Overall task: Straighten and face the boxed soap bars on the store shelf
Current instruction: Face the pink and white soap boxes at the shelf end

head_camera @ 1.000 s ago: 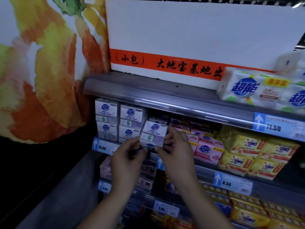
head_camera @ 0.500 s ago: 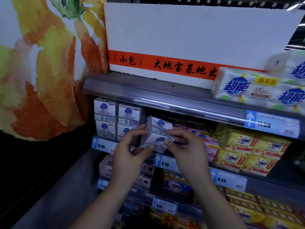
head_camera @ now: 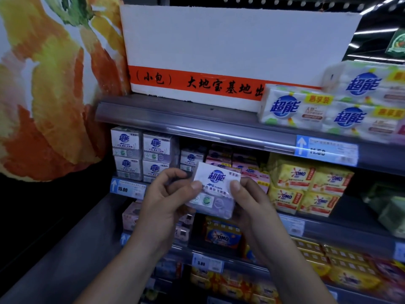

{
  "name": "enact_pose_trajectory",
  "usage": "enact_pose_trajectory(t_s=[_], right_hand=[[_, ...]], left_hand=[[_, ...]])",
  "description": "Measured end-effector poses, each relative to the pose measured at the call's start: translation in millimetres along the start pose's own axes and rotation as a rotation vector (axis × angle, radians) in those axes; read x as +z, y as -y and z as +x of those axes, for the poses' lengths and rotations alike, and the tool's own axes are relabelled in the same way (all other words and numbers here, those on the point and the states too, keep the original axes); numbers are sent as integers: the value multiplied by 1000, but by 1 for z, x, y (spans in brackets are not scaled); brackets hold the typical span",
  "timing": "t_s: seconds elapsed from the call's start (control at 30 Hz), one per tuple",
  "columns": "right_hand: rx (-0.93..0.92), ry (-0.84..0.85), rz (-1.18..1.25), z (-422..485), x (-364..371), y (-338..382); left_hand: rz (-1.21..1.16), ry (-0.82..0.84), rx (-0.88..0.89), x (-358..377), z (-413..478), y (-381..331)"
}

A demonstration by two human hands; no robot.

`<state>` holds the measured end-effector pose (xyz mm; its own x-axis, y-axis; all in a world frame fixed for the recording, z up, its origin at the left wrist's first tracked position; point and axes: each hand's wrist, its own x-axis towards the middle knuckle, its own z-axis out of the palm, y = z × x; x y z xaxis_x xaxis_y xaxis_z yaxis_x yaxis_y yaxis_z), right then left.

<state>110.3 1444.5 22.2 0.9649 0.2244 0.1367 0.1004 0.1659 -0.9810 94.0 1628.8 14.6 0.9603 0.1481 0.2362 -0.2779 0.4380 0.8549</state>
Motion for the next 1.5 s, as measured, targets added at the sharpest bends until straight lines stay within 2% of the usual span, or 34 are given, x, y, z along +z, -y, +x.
enact_pose_trajectory(t_s=[0.17,0.33,0.47,0.57,0.63,0.73,0.93,1.1,1.23,1.37,1.5], right_hand=[[-57,-46,-39,-11,-9,8],[-61,-95,1,-17,-13,8],[-96,-192,-8,-22,-12,7],[-165,-246,-86,-28,-8,6],[-231,-204,-92,-32,-10,5],[-312,-133,-125,-34,-17,4],[-256,82,12,-33,-24,7],[-258,160,70,-35,-27,4],[-258,149,92,-37,-22,7],[-262,-72,32,-39,-9,6],[-133,-151,143,-39,1,13]], left_hand=[[35,32,-23,11,-10,1],[122,-7,17,19,-17,3],[397,-60,182,28,-26,8],[545,-15,300,35,-31,12],[550,29,281,39,-32,11],[485,9,234,38,-28,8],[19,243,22,27,-21,6],[-25,310,72,19,-17,5],[38,291,159,19,-15,6],[120,216,288,20,-16,2],[310,203,376,15,-16,-3]])
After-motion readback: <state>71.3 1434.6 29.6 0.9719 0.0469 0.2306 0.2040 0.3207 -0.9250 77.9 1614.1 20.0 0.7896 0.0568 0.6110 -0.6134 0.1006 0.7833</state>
